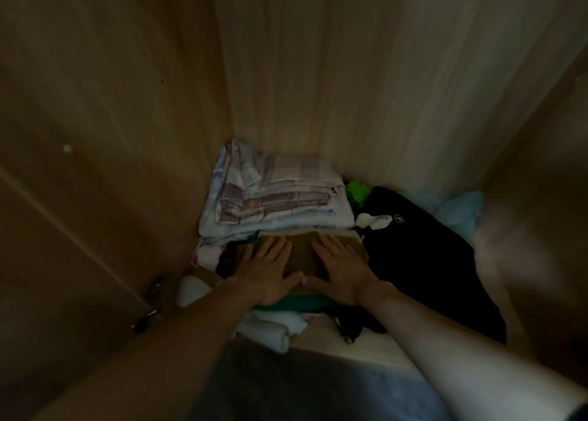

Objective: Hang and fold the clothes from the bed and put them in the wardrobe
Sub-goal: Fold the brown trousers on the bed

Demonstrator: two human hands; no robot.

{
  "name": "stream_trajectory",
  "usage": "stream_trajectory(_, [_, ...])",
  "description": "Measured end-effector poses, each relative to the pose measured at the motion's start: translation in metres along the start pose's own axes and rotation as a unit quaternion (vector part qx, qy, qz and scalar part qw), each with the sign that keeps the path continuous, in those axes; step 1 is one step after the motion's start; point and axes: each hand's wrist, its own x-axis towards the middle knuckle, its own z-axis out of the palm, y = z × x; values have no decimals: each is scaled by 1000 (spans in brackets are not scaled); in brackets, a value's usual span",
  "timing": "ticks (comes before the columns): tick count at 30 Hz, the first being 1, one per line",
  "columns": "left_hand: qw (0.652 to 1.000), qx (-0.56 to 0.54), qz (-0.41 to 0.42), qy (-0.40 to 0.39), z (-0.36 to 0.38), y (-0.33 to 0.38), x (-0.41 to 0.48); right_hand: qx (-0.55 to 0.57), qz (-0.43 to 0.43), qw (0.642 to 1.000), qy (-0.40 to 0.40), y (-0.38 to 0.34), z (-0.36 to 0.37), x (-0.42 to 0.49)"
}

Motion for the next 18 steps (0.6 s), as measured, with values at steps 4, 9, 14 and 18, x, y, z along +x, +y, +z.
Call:
stream_trajectory(4, [998,-61,-19,5,-35,6,-59,13,68,996,53,-14,-47,-54])
stream_trajectory(9, [997,-68,-47,0,-98,35,-171,36,89,994,45,-48,-145,-151])
stream_trajectory(14, [992,-114,-46,38,-190,85,-288,34,86,994,54,-111,-258,-256])
stream_trajectory(18, [983,-166,-68,38,-268,121,-377,13,57,998,35,-166,-344,-322])
